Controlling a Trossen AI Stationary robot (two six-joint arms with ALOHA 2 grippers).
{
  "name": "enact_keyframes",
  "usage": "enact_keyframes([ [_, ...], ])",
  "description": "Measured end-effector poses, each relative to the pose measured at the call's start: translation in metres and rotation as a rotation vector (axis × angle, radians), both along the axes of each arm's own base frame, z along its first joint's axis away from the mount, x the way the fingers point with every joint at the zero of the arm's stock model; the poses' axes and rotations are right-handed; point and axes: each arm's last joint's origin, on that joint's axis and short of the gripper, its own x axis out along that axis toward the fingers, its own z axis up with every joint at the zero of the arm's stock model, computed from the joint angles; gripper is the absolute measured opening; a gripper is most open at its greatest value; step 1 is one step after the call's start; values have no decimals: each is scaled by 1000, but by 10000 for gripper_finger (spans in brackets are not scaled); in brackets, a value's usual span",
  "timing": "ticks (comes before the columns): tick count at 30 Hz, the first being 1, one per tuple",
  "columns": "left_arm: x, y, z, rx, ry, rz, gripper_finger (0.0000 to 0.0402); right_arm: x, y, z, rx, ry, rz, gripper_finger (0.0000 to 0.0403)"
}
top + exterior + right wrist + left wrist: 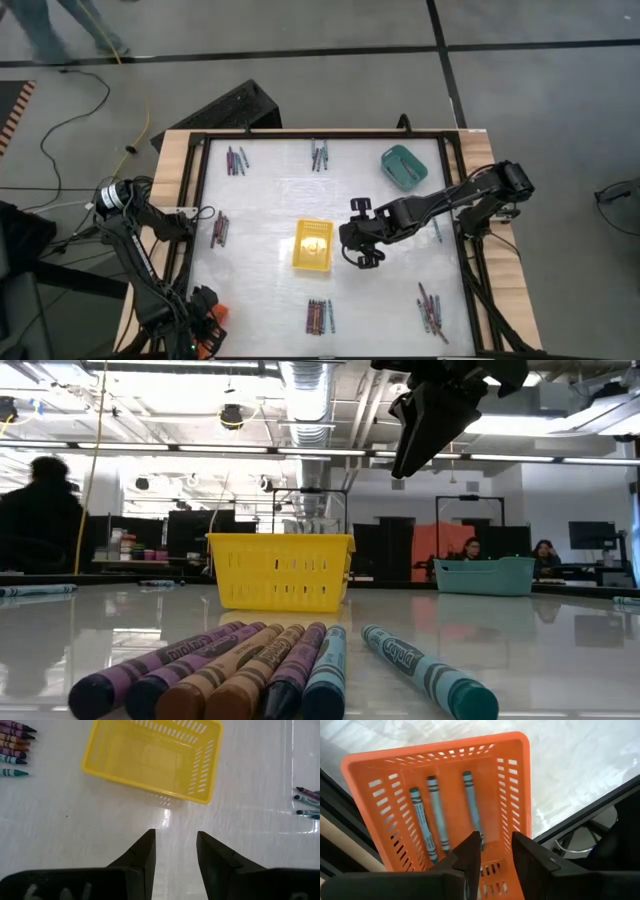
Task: Sort crayons
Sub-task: Put the dark blue crayon into the orange basket, then put the brown crayon into the green bin
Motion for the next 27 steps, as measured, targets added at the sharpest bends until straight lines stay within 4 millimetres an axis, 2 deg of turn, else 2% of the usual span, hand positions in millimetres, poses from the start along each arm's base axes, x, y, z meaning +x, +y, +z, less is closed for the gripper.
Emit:
enact_keyframes([
  [7,0,5,10,90,-31,-28,98,0,0,0,-2,3,12,136],
  [15,9,15,48,321,-249,-89,98,-1,7,0,10,10,100,136],
  [21,33,29,57,543,-418,-239,98,-3,11,-1,-1,26,123,136],
  [27,68,53,54,744,-387,-393,98,-6,3,-3,-30,56,36,136],
])
